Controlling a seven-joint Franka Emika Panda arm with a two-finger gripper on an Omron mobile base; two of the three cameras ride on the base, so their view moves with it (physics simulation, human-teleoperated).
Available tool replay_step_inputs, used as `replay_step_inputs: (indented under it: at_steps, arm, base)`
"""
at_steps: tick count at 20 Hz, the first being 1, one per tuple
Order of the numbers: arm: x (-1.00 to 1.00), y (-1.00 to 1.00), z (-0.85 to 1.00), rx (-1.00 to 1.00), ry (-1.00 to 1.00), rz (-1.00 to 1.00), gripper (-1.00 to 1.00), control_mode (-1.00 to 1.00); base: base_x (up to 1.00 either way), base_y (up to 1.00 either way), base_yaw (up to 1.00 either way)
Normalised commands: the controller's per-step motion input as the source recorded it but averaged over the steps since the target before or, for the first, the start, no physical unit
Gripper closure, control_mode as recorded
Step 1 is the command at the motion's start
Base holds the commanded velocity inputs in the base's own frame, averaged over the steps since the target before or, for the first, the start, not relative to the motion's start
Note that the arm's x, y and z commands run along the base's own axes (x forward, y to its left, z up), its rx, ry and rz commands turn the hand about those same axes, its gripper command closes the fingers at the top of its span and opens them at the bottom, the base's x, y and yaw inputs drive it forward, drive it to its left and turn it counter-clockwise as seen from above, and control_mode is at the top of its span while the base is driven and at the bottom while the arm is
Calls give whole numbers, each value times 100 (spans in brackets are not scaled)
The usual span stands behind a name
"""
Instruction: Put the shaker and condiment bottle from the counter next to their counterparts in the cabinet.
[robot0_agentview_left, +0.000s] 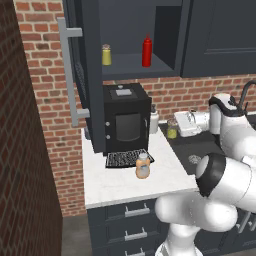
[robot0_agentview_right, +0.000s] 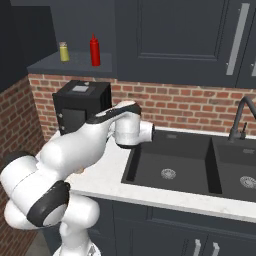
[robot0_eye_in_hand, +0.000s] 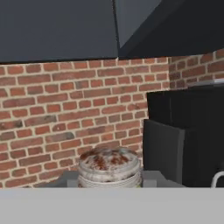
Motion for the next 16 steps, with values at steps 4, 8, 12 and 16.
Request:
replay_step_inputs:
  at_steps: [4,8,12,16]
  arm:
    - [-44,0,79,0,-3,-4,100,-100]
    - [-45,0,77,0,-1,-4,100,-100]
    - [-43,0,76,0,0,-5,100,-100]
    - [-36,0,78,0,0,-9,100,-100]
  base:
    - [0,0,0]
    - [0,0,0]
    - [0,0,0]
    - [0,0,0]
